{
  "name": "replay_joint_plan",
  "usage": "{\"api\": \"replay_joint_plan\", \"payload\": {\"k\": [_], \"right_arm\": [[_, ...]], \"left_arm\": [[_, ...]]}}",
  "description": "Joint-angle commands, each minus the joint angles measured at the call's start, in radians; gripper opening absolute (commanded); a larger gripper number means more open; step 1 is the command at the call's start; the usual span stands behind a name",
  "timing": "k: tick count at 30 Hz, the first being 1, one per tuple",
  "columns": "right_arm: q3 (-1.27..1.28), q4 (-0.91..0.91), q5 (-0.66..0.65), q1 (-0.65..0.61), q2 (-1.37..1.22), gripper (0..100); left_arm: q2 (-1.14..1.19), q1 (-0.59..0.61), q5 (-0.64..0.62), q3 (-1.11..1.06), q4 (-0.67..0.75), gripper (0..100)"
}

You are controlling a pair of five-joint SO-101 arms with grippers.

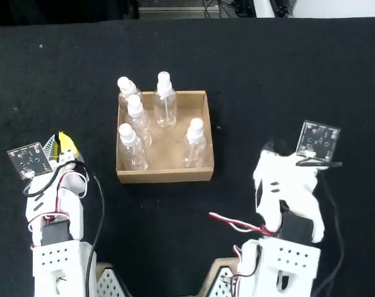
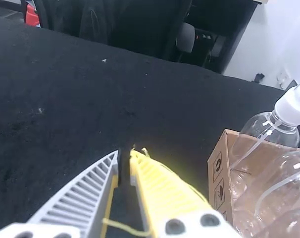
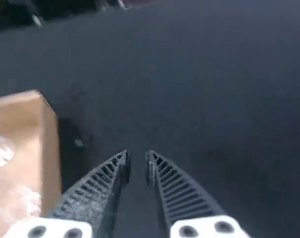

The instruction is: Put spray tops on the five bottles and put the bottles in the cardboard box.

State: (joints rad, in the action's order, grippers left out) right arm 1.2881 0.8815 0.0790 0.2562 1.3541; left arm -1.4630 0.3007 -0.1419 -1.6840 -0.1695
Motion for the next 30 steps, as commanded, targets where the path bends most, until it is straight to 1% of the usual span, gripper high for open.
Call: {"api": "replay_joint_plan", "payload": {"k": [1, 3, 5, 6, 7, 9, 11, 12, 19, 22, 24, 26, 28, 30], "right_arm": [[0.061, -0.002, -0.008, 0.02, 0.015, 2.1], [0.094, 0.005, -0.008, 0.017, 0.015, 1.0], [0.117, 0.005, -0.008, 0.014, 0.015, 1.1], [0.127, 0.005, -0.008, 0.014, 0.015, 1.1], [0.136, 0.005, -0.008, 0.014, 0.015, 1.1], [0.162, 0.005, -0.008, 0.014, 0.015, 1.1], [0.193, 0.003, -0.008, 0.014, 0.015, 1.1], [0.208, -0.002, -0.008, 0.014, 0.015, 1.1], [0.292, -0.002, -0.008, 0.02, 0.015, 1.1], [0.323, -0.002, -0.008, 0.02, 0.016, 1.1], [0.325, -0.003, -0.008, 0.018, 0.016, 1.0], [0.332, -0.003, -0.008, 0.012, 0.016, 1.0], [0.346, -0.018, -0.008, 0.012, 0.016, 1.0], [0.367, -0.052, -0.009, 0.012, 0.016, 1.0]], "left_arm": [[-0.015, 0.01, 0.009, -0.018, -0.003, 3], [-0.017, 0.016, 0.011, -0.016, -0.005, 3], [-0.017, 0.047, 0.04, -0.012, -0.012, 3], [-0.017, 0.064, 0.057, 0.001, -0.038, 3], [-0.017, 0.085, 0.068, 0.022, -0.086, 3], [-0.017, 0.117, 0.074, 0.094, -0.227, 3], [-0.017, 0.124, 0.064, 0.166, -0.359, 3], [-0.017, 0.116, 0.064, 0.188, -0.393, 3], [-0.041, 0.059, 0.072, 0.188, -0.437, 3], [-0.153, 0.053, 0.072, 0.185, -0.516, 3], [-0.267, 0.051, 0.072, 0.163, -0.582, 3], [-0.379, 0.041, 0.083, 0.125, -0.617, 3], [-0.362, 0.008, 0.123, 0.114, -0.6, 3], [-0.316, -0.018, 0.127, 0.114, -0.58, 3]]}}
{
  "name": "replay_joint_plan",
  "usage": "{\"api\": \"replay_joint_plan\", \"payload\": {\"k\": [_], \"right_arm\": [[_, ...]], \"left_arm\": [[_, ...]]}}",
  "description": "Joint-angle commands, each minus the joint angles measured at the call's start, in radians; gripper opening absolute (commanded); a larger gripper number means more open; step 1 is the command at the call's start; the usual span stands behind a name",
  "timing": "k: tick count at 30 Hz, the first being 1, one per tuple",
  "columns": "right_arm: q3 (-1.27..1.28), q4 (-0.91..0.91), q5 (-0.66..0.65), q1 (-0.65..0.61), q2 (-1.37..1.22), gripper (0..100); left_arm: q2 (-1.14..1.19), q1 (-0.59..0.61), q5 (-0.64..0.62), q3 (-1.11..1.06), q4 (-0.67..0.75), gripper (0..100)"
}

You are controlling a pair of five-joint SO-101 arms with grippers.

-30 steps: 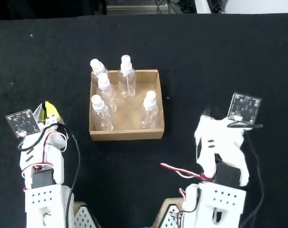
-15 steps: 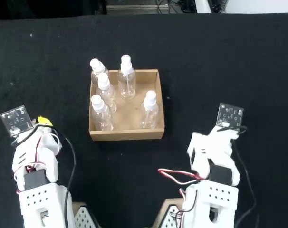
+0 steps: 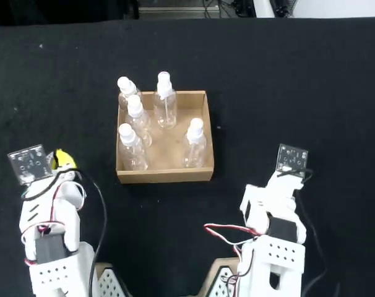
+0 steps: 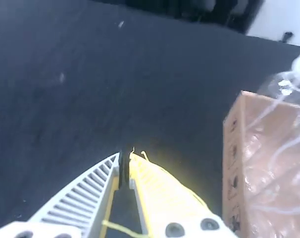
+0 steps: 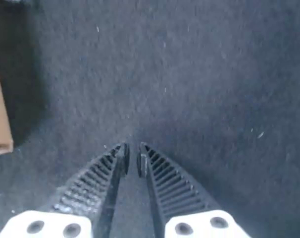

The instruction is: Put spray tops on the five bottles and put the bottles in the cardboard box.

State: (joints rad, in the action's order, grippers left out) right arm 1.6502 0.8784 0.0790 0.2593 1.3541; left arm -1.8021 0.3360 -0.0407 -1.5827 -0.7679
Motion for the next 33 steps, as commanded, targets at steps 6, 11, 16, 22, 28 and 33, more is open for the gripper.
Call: {"api": "replay_joint_plan", "payload": {"k": [6, 11, 16, 22, 28, 33], "right_arm": [[0.028, -0.035, 0.0, 0.014, 0.09, 1.0], [0.045, 0.126, -0.006, 0.017, 0.251, 1.1], [0.042, 0.353, -0.005, 0.015, 0.398, 1.1], [0.035, 0.419, -0.006, 0.014, 0.527, 1.1], [0.035, 0.425, -0.006, 0.011, 0.541, 1.1], [0.035, 0.425, -0.006, 0.009, 0.541, 1.1]], "left_arm": [[0.031, -0.12, 0.035, -0.005, 0.028, 3], [-0.029, -0.117, 0.037, -0.09, 0.106, 3], [-0.021, -0.019, 0.035, -0.111, 0.023, 3], [-0.023, -0.019, 0.035, -0.116, -0.215, 3], [-0.021, -0.07, 0.035, -0.116, -0.503, 3], [-0.02, -0.074, 0.029, -0.116, -0.508, 3]]}}
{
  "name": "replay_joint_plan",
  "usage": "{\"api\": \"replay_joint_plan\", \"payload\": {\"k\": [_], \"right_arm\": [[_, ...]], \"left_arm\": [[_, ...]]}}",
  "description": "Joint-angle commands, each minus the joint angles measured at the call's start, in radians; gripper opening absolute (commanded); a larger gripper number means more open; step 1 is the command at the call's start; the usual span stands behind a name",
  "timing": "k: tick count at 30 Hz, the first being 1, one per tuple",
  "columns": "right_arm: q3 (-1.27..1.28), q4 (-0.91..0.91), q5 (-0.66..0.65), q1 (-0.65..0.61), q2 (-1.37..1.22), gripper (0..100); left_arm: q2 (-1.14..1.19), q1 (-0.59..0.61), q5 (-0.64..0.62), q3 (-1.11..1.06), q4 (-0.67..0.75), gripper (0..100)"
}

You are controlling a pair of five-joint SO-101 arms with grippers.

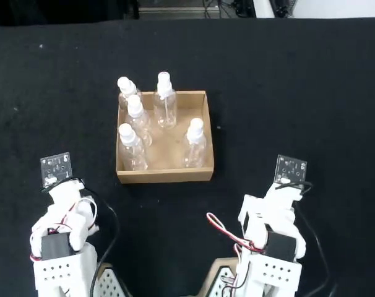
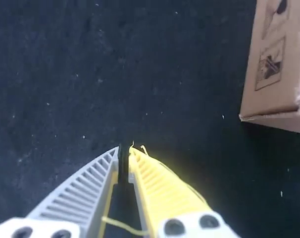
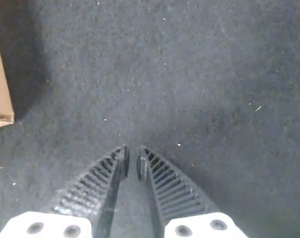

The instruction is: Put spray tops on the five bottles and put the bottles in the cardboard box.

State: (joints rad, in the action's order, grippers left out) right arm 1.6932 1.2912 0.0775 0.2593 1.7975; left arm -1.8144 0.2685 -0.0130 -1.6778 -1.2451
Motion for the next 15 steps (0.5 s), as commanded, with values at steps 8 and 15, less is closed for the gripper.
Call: {"api": "replay_joint_plan", "payload": {"k": [8, 15], "right_arm": [[-0.008, 0.012, -0.005, 0.009, 0.097, 1.1], [-0.008, 0.012, -0.005, 0.008, 0.097, 1.1]], "left_arm": [[-0.008, -0.007, 0.002, -0.021, -0.031, 3], [-0.012, -0.131, 0.0, -0.021, -0.032, 3]]}}
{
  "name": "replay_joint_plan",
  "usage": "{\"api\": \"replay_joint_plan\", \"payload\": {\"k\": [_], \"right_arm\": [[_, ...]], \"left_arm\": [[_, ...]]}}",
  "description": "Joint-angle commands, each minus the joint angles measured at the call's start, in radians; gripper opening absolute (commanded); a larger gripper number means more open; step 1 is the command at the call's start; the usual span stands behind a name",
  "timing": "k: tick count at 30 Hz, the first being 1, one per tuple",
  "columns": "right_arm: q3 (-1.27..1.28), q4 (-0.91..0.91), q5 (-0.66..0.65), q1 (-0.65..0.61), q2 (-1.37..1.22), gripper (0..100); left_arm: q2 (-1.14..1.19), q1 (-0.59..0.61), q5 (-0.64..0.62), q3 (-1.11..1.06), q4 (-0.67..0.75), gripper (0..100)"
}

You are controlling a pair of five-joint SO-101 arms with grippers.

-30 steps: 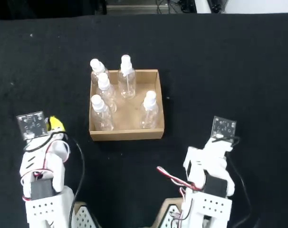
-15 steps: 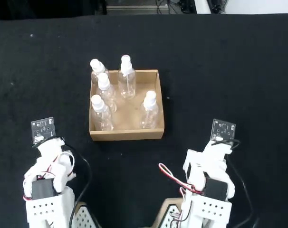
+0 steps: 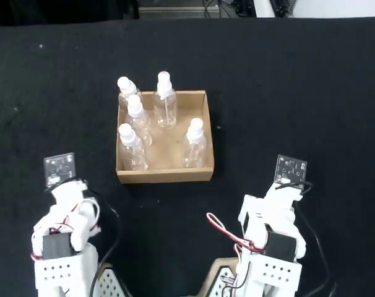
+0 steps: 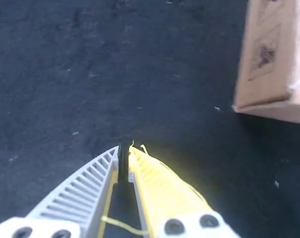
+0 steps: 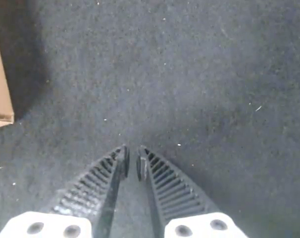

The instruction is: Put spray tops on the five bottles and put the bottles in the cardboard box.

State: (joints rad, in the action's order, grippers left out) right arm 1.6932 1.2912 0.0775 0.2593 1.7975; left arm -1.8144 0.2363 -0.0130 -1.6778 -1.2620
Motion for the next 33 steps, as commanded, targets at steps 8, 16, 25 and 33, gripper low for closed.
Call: {"api": "replay_joint_plan", "payload": {"k": [8, 16, 25, 33], "right_arm": [[-0.008, 0.012, -0.003, -0.002, 0.097, 1.1], [-0.008, 0.012, -0.005, 0.0, 0.097, 1.1], [-0.008, 0.012, -0.005, 0.0, 0.097, 1.1], [-0.008, 0.012, -0.005, 0.0, 0.097, 1.1]], "left_arm": [[-0.014, -0.232, 0.0, -0.021, -0.017, 3], [-0.011, -0.237, 0.0, -0.021, -0.014, 3], [-0.011, -0.234, 0.0, -0.021, -0.014, 3], [-0.009, -0.234, 0.0, -0.021, -0.014, 3]]}}
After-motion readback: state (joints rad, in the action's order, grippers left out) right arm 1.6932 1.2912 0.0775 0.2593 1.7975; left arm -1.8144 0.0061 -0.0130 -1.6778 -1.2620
